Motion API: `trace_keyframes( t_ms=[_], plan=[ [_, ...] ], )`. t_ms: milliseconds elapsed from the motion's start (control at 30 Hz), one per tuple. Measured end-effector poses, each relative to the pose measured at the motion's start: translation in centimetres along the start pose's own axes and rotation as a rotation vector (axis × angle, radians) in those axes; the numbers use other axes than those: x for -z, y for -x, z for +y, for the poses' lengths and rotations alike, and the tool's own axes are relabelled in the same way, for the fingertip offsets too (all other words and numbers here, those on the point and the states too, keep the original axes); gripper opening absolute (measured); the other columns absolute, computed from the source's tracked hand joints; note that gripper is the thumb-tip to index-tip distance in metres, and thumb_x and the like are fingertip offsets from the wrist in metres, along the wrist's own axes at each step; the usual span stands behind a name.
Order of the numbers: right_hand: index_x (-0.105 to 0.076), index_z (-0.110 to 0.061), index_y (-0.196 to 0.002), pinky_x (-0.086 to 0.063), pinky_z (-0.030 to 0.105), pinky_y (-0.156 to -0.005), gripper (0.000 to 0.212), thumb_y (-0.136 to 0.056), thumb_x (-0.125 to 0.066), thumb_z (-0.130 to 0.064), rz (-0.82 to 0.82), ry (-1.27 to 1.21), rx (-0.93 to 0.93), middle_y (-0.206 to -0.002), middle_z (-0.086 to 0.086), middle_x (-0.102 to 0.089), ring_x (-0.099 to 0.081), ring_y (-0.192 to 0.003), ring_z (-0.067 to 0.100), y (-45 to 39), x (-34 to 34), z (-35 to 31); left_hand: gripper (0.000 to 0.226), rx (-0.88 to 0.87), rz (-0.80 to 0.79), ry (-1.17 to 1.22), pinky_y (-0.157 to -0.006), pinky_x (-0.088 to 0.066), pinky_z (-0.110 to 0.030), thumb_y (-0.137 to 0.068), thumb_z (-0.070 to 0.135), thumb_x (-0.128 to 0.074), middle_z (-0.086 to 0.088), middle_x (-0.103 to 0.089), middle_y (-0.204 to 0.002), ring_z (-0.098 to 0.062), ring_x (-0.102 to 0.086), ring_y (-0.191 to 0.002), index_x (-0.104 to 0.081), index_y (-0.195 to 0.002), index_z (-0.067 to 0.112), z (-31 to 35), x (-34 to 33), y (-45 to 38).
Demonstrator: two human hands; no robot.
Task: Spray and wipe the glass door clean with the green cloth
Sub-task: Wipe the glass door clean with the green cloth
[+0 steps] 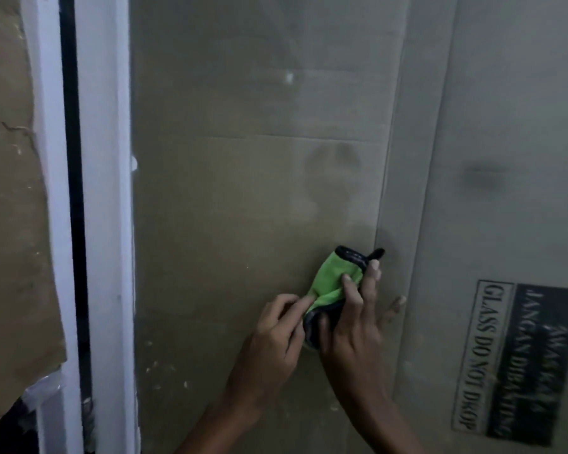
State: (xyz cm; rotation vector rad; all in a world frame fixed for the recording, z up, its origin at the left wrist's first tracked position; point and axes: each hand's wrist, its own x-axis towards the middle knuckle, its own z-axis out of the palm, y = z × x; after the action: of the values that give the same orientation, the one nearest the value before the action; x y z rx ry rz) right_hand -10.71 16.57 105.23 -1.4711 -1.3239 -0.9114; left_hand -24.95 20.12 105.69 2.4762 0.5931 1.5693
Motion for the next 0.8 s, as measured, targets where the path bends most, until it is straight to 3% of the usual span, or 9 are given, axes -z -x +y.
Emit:
trace_keyframes(
  t_ms=[133, 267, 333, 400, 467, 600, 733, 800],
  plan=[
    [-0.044, -0.016, -0.131, 0.001, 0.065, -0.122, 0.042, -0.093, -0.05, -0.033, -0.046, -0.02, 0.051, -0.169, 0.018, -0.014, -0.015, -0.157, 0.032, -0.1, 2.1, 1.5, 0.049, 0.008, -0.036, -0.158, -0.069, -0.056, -0.034, -0.096, 0.041, -0.045, 0.008, -0.045, -0.121, -0.009, -0.059, -0.095, -0.045, -0.144, 0.032, 1.1, -0.4, 0.2],
    [-0.053, -0.013, -0.124, -0.002, 0.062, -0.123, 0.047, -0.079, -0.047, -0.023, -0.073, -0.035, -0.003, -0.168, 0.016, -0.016, -0.007, -0.158, 0.032, 0.0, 3.6, 2.3, 0.064, 0.034, -0.026, -0.203, -0.07, -0.056, -0.029, -0.089, 0.049, -0.055, 0.004, -0.046, -0.12, -0.013, -0.06, -0.098, -0.044, -0.147, 0.025, 1.2, -1.2, 0.6],
    [-0.058, -0.008, -0.123, -0.007, 0.06, -0.124, 0.05, -0.076, -0.044, -0.018, 0.03, -0.1, -0.075, -0.166, 0.022, -0.021, -0.007, -0.157, 0.036, 0.2, 4.8, 1.7, 0.07, 0.042, -0.016, -0.234, -0.07, -0.057, -0.028, -0.087, 0.052, -0.057, 0.003, -0.046, -0.12, -0.014, -0.06, -0.099, -0.043, -0.149, 0.023, 1.1, -1.7, 0.8],
    [-0.061, -0.001, -0.123, -0.017, 0.058, -0.125, 0.048, -0.08, -0.044, -0.013, 0.131, -0.189, 0.015, -0.16, 0.026, -0.031, -0.018, -0.155, 0.039, 0.5, 5.7, 0.3, 0.072, 0.059, 0.002, -0.226, -0.068, -0.058, -0.029, -0.086, 0.052, -0.055, 0.002, -0.044, -0.121, -0.015, -0.061, -0.096, -0.039, -0.15, 0.023, 1.2, -2.3, 1.0],
    [-0.053, 0.002, -0.137, -0.022, 0.051, -0.125, 0.054, -0.086, -0.045, -0.014, 0.07, -0.191, 0.13, -0.16, 0.024, -0.033, -0.022, -0.154, 0.036, 0.5, 5.0, -1.3, 0.071, 0.077, 0.007, -0.188, -0.068, -0.057, -0.03, -0.086, 0.045, -0.048, 0.003, -0.042, -0.123, -0.015, -0.061, -0.094, -0.034, -0.153, 0.026, 1.4, -2.4, 1.1],
    [-0.015, 0.005, -0.158, -0.009, 0.046, -0.124, 0.069, -0.098, -0.034, -0.025, -0.084, -0.005, 0.01, -0.169, 0.023, 0.0, 0.004, -0.158, 0.032, 0.2, 1.3, -2.0, 0.07, 0.041, -0.015, -0.132, -0.075, -0.056, -0.031, -0.087, 0.038, -0.043, 0.004, -0.042, -0.128, -0.015, -0.061, -0.1, -0.032, -0.154, 0.023, 1.2, -1.8, 1.3],
    [-0.013, 0.005, -0.159, 0.004, 0.042, -0.127, 0.07, -0.104, -0.035, -0.034, -0.004, 0.004, -0.01, -0.168, 0.024, 0.002, 0.007, -0.157, 0.032, -0.6, -0.8, -2.2, 0.07, -0.019, 0.025, -0.206, -0.084, -0.05, -0.022, -0.08, 0.028, -0.057, 0.009, -0.051, -0.127, -0.015, -0.056, -0.109, -0.044, -0.149, 0.022, -0.6, -0.5, 1.0],
    [-0.014, 0.003, -0.159, 0.004, 0.042, -0.128, 0.073, -0.104, -0.039, -0.038, 0.045, 0.052, -0.006, -0.168, 0.022, -0.001, 0.006, -0.157, 0.031, -1.0, -1.4, -2.2, 0.06, -0.02, 0.132, -0.21, -0.089, -0.051, -0.029, -0.082, 0.016, -0.053, 0.006, -0.056, -0.122, -0.019, -0.057, -0.107, -0.054, -0.142, 0.021, -1.2, 0.0, 0.9]
  ],
)
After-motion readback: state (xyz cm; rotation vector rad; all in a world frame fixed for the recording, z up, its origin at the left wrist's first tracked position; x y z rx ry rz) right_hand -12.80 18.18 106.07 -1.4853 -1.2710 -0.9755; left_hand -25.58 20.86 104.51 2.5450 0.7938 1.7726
